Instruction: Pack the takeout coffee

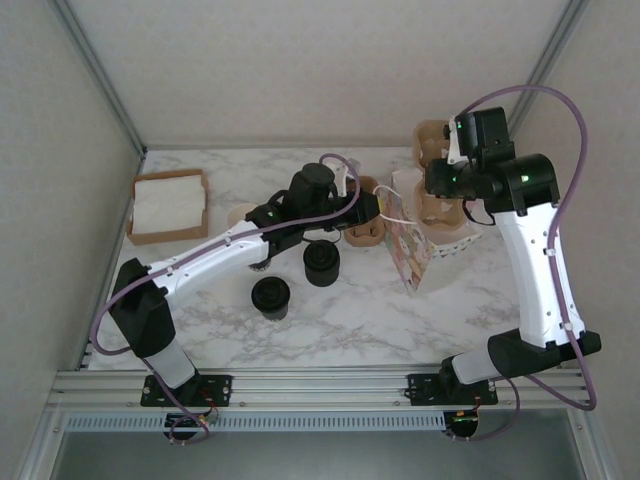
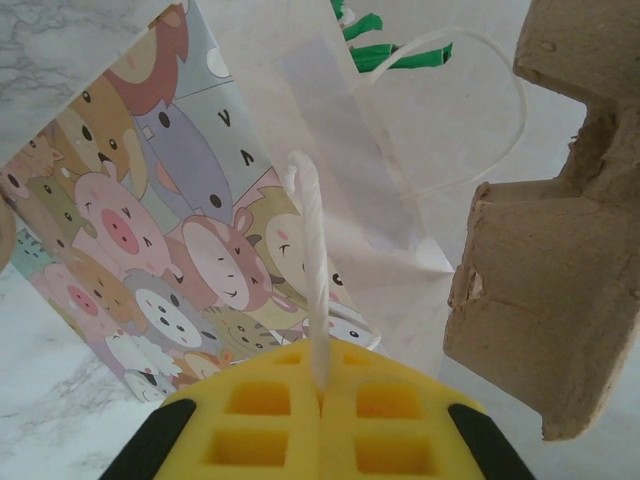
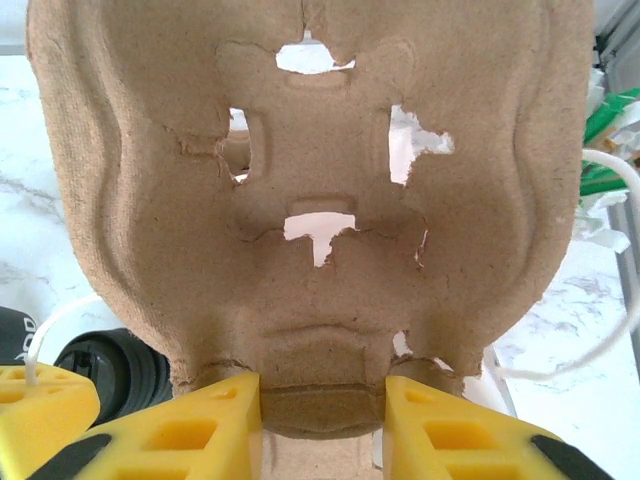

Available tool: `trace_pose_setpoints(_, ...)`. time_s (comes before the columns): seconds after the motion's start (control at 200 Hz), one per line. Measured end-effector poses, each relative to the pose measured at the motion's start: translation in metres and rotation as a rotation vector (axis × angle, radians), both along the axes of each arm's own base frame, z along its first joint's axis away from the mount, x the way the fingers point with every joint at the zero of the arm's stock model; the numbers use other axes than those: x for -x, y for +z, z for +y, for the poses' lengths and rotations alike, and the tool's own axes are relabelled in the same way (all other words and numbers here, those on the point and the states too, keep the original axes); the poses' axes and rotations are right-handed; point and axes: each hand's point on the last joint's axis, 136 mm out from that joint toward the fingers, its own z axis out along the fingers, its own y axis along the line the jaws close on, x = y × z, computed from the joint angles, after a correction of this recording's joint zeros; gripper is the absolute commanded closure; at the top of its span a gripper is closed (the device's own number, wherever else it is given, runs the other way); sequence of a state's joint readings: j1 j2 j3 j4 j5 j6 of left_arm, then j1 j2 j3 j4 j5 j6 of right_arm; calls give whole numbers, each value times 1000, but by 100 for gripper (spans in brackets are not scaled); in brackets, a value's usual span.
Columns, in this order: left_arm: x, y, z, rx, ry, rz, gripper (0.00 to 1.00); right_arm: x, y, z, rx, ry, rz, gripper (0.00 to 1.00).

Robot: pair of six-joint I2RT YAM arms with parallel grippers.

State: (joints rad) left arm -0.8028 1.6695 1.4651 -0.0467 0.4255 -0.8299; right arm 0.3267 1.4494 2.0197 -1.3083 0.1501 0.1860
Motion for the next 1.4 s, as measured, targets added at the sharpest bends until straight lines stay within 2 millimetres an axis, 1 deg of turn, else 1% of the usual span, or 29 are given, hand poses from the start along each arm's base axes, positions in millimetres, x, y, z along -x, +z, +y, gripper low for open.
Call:
trace_pose_setpoints(0.18, -5, -3, 8, -18, -6, 6, 100, -9, -10, 7, -9, 22, 7, 70)
trace_pose_setpoints(0.305, -6, 4, 9, -21, -17, -8, 100, -14, -16, 9, -3, 29, 5, 70)
trace_pose_setpoints(0.481, -9, 8, 14, -30, -28, -22, 100, -19, -34, 9, 25, 40, 28, 70)
trace_pose_setpoints(0.646, -11, 10, 18, -42, -39, -27, 100, -25, -38, 9, 31, 38, 17, 71)
trace_pose_setpoints(0.836, -10, 11, 17, -44, -53, -32, 100, -29, -45, 6, 51, 23, 19, 72)
trace_pose_setpoints(0.946, -10, 9, 16, -46, -57, -28, 100, -29, -57, 6, 58, 23, 42, 71)
trace_pose_setpoints(1.081, -10, 6, 15, -50, -60, -21, 100, -23, -72, 3, 70, 23, 76, 72)
trace_pose_setpoints(1.397, -10, 5, 15, -52, -60, -19, 100, -11, -79, -2, 76, 17, 75, 72)
